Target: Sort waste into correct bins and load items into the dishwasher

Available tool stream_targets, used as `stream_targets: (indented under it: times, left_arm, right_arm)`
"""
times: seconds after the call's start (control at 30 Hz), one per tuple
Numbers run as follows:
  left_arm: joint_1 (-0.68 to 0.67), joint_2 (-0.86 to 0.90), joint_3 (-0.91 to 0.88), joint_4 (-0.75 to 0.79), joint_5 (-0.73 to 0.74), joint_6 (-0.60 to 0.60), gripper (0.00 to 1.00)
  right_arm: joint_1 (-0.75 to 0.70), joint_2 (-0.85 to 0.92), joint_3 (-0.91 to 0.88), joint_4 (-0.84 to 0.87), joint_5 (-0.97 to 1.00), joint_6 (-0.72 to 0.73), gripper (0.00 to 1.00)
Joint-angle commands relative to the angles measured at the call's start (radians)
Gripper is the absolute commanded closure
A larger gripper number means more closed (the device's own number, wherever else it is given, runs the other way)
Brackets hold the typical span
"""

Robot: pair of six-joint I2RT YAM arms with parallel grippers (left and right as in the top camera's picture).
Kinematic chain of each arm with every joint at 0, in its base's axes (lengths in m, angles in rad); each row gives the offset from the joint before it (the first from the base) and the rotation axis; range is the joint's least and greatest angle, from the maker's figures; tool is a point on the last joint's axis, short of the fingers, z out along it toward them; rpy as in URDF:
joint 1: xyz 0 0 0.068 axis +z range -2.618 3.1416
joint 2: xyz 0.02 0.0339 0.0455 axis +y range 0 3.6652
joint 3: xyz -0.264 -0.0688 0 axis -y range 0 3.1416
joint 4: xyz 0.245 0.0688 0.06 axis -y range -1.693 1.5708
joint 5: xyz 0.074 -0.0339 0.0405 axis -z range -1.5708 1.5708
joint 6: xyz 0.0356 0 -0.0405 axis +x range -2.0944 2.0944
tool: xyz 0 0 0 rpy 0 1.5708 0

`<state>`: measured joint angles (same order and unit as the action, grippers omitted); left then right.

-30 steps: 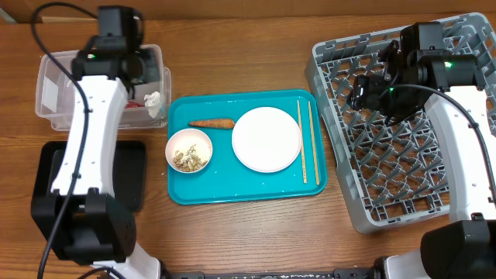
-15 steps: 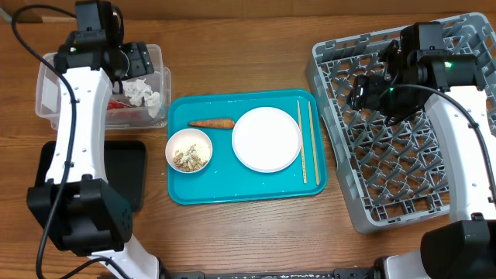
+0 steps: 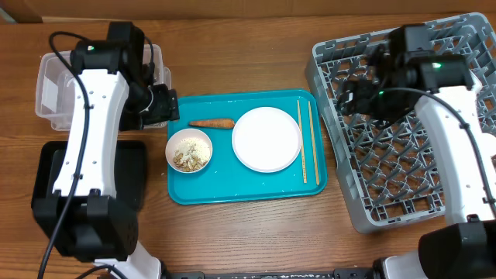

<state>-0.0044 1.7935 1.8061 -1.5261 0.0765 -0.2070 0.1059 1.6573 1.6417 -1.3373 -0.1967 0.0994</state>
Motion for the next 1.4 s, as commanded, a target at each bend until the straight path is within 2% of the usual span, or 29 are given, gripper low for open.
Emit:
stream_targets:
  times: [0.0,0.17,0.37,0.63,1.03,1.37]
  left_arm:
    - [0.003,-0.121,0.001,-0.027,-0.036,-0.022,0.19]
    - [0.002,-0.269,-0.082,-0.028,-0.047,-0.038,0.18]
    - [0.004,-0.445,-0.309,0.065,-0.074,-0.052,0.14]
    - [0.004,-0.49,-0.526,0.183,-0.084,-0.063,0.13]
    - [0.004,-0.49,-0.566,0.214,-0.075,-0.063,0.13]
    - [0.004,-0.49,-0.566,0.216,-0.071,-0.063,0.13]
  right_arm:
    - [0.06,-0.004,-0.001,-0.006,-0.014,0.004,0.14]
    - [0.159,-0.004,-0.047,0.035,-0.012,0.081,0.14]
    - [0.255,0.004,-0.197,0.183,0.065,0.134,0.14]
    - [0.285,0.075,-0.341,0.407,0.087,0.199,0.17]
    - [0.314,0.197,-0.356,0.478,0.088,0.265,0.19]
    - [0.314,0.204,-0.373,0.494,0.06,0.269,0.18]
